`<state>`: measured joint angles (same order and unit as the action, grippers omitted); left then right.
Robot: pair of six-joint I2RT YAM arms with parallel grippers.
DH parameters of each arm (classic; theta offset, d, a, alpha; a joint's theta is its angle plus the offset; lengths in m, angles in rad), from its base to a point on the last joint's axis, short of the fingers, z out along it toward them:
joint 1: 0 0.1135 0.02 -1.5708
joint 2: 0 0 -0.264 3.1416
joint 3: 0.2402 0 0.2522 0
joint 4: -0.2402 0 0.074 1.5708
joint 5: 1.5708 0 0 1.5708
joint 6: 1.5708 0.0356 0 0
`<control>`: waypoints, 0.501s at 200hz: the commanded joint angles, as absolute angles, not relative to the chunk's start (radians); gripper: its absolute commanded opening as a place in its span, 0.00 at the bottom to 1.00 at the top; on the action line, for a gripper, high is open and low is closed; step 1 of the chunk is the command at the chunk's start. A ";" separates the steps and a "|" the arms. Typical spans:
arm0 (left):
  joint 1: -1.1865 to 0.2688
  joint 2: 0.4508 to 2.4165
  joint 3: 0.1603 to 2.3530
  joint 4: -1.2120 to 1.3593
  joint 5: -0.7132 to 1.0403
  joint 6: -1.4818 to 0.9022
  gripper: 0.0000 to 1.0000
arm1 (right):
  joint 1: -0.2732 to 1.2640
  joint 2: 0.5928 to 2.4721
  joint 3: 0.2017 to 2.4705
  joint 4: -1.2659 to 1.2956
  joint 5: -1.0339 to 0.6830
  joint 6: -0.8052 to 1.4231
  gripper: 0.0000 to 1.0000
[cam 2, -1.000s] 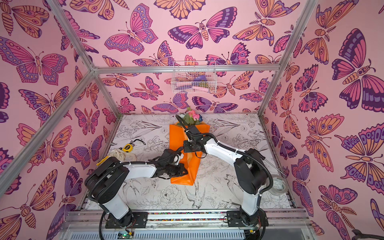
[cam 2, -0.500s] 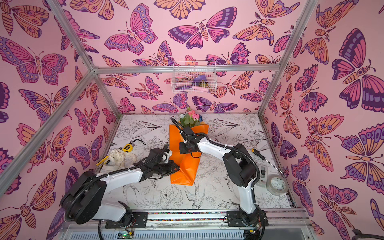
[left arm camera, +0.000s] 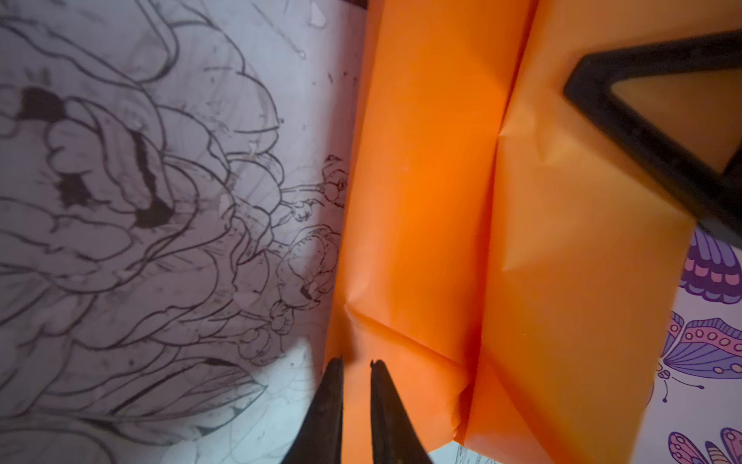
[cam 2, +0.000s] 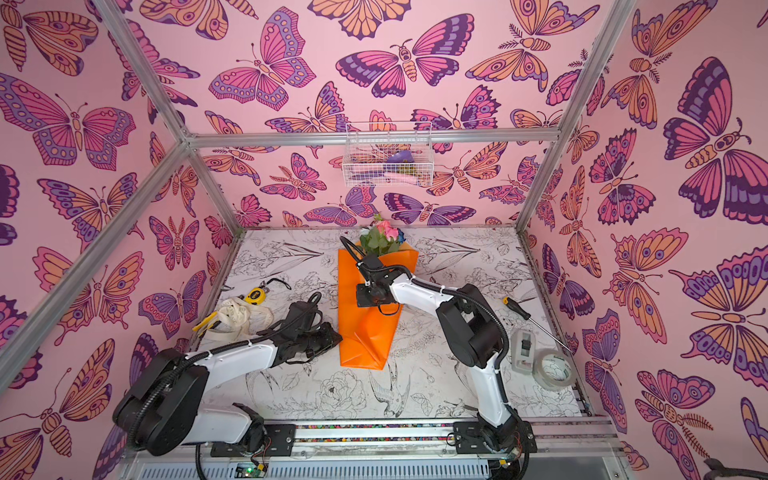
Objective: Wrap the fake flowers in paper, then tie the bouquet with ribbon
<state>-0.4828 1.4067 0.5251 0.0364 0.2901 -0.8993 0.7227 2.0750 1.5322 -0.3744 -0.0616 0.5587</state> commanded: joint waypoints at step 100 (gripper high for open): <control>-0.539 1.134 0.445 0.159 0.302 -0.772 0.63 | 0.727 2.160 1.611 -0.343 -0.014 0.666 0.08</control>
